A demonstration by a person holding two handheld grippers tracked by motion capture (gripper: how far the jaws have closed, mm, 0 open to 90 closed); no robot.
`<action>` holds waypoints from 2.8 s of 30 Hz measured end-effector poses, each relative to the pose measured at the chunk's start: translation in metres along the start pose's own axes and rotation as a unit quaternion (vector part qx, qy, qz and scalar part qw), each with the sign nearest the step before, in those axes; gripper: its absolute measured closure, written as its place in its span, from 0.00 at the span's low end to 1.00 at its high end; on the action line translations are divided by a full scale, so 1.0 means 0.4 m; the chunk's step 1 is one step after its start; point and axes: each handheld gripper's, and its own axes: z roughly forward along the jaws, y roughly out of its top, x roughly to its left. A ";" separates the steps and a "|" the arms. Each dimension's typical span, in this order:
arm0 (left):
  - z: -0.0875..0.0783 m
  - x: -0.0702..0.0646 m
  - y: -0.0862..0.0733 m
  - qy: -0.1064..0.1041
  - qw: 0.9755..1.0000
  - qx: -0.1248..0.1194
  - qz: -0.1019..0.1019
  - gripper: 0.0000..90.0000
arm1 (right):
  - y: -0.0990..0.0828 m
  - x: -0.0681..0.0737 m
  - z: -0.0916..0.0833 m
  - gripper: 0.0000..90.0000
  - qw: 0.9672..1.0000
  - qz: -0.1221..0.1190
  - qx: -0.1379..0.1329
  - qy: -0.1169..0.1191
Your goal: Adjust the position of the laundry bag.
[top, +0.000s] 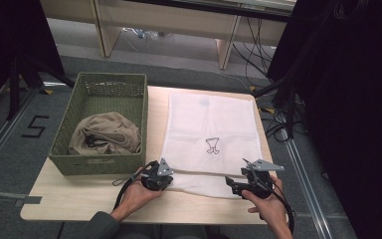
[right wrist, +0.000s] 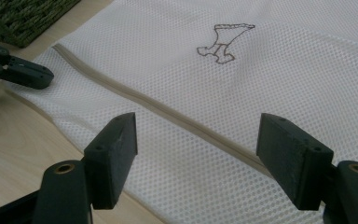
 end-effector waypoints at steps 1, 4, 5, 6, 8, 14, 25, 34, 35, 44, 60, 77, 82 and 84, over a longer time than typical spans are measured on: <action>-0.004 -0.002 -0.002 0.001 1.000 0.004 -0.001 1.00 | 0.000 0.000 0.000 0.34 1.000 0.000 0.000 0.000; -0.019 -0.003 -0.012 0.001 1.000 0.012 -0.010 1.00 | 0.000 -0.001 0.000 0.33 1.000 0.001 0.000 0.000; -0.027 -0.005 -0.018 0.001 1.000 0.017 -0.014 1.00 | 0.000 -0.002 0.001 0.33 1.000 -0.001 0.000 0.000; -0.032 -0.006 -0.021 0.002 1.000 0.022 -0.013 1.00 | -0.001 -0.001 0.001 0.33 1.000 0.001 0.002 0.001; -0.041 -0.009 -0.028 0.002 1.000 0.025 -0.015 1.00 | -0.001 -0.001 -0.001 0.33 1.000 -0.001 -0.002 0.000; -0.064 -0.018 -0.046 0.001 0.999 0.036 -0.020 1.00 | -0.003 -0.003 -0.001 0.32 1.000 0.001 0.002 -0.001; -0.109 -0.045 -0.088 -0.009 0.999 0.044 -0.027 0.99 | -0.020 -0.050 -0.016 0.32 0.999 0.022 0.022 -0.018; -0.119 -0.061 -0.094 -0.019 0.998 0.047 -0.036 0.95 | -0.043 -0.088 -0.033 0.26 0.998 0.037 0.034 -0.026; -0.118 -0.058 -0.093 -0.019 0.998 0.049 -0.039 0.94 | -0.049 -0.095 -0.036 0.26 0.998 0.044 0.041 -0.029; -0.131 -0.049 -0.084 -0.023 0.998 0.043 -0.044 0.75 | -0.077 -0.141 -0.058 0.28 0.996 0.053 0.061 -0.036; -0.164 -0.043 -0.051 -0.017 0.999 0.001 -0.050 0.59 | -0.108 -0.166 -0.071 0.36 0.992 0.065 0.098 -0.037; -0.146 -0.071 -0.001 -0.036 0.998 -0.012 -0.049 0.48 | -0.141 -0.168 -0.080 0.39 0.990 0.077 0.117 -0.036; -0.133 -0.083 0.011 -0.042 0.999 -0.010 -0.027 0.45 | -0.140 -0.164 -0.076 0.39 0.989 0.075 0.122 -0.034; -0.128 -0.088 0.014 -0.047 0.998 -0.011 -0.027 0.43 | -0.140 -0.166 -0.075 0.39 0.990 0.067 0.122 -0.033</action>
